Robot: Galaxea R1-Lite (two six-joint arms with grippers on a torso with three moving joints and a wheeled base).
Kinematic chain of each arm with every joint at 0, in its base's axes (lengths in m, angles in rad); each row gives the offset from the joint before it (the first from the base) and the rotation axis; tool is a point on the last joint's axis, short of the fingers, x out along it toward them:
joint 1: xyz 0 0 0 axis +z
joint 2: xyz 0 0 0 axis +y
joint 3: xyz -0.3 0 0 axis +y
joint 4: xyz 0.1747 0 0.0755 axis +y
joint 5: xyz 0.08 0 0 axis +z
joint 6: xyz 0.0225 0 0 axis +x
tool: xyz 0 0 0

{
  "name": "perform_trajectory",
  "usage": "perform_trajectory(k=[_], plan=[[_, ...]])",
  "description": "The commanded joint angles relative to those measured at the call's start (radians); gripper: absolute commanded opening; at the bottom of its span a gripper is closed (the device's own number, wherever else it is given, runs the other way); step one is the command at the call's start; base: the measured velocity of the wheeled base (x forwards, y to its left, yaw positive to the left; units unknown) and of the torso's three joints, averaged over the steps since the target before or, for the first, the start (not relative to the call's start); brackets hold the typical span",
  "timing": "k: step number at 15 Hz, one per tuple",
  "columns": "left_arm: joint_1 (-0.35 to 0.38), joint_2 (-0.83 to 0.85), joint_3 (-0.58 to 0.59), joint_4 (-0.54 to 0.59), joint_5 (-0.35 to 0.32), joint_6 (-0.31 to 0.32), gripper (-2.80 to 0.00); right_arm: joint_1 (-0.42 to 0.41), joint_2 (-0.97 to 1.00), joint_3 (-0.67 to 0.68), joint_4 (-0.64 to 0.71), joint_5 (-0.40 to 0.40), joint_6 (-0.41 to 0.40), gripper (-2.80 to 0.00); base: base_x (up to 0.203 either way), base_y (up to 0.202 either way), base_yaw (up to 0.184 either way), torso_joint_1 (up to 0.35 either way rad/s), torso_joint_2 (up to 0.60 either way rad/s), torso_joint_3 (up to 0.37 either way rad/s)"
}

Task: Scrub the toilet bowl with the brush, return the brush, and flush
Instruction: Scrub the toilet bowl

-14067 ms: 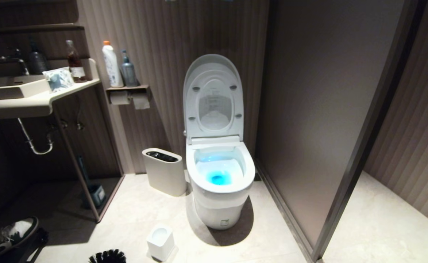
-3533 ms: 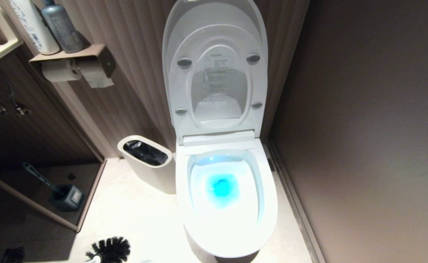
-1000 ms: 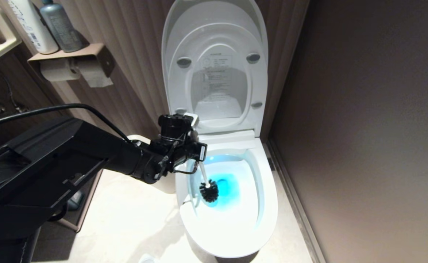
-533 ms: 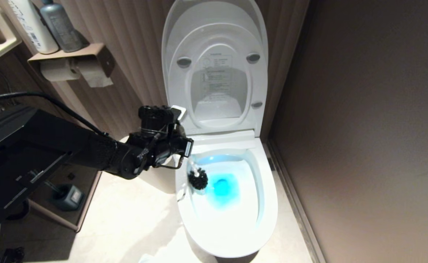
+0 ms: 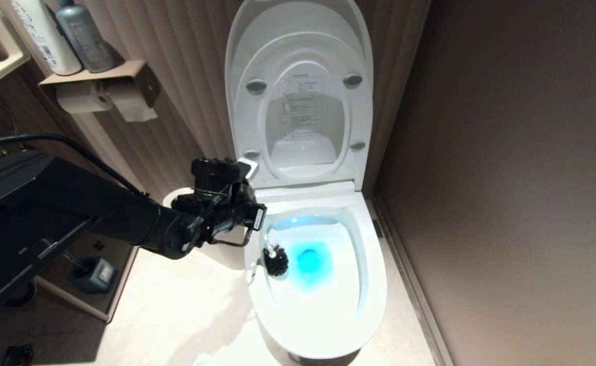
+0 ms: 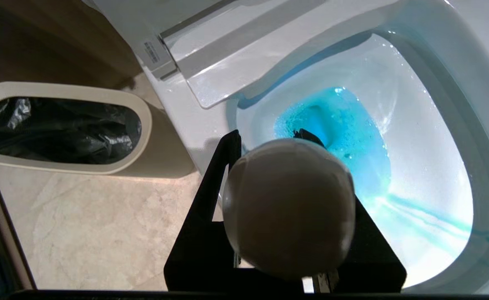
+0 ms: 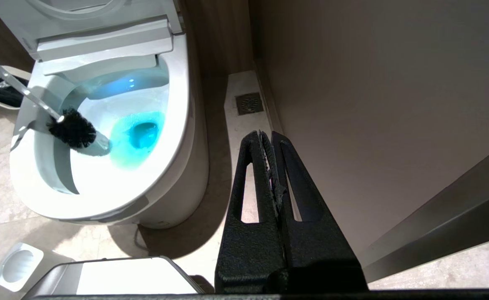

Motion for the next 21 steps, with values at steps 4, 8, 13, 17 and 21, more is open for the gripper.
perform_trajectory(k=[4,8,13,17,21], plan=[[-0.098,0.020,0.039,-0.004,-0.008,-0.038,-2.80,0.000,0.000,0.000,-0.001,0.000,0.001,-2.80,0.000,0.000,0.000,0.000,0.00,0.000],[-0.185,0.052,0.038,0.018,-0.009,-0.121,-2.80,0.000,0.000,0.000,-0.001,0.000,0.001,-2.80,0.000,0.000,0.000,0.000,0.00,0.000],[-0.257,0.161,-0.010,0.002,-0.010,-0.200,-2.80,0.000,0.000,0.000,-0.001,0.000,0.001,-2.80,0.000,0.000,0.000,0.000,0.00,0.000],[-0.297,0.245,-0.137,-0.092,0.049,-0.306,-2.80,0.000,0.000,0.000,-0.001,0.000,0.001,-2.80,0.000,0.000,0.000,0.000,0.00,0.000],[-0.291,0.356,-0.306,-0.166,0.141,-0.308,-2.80,0.000,0.000,0.000,-0.001,0.000,0.001,-2.80,0.000,0.000,0.000,0.000,0.00,0.000]])
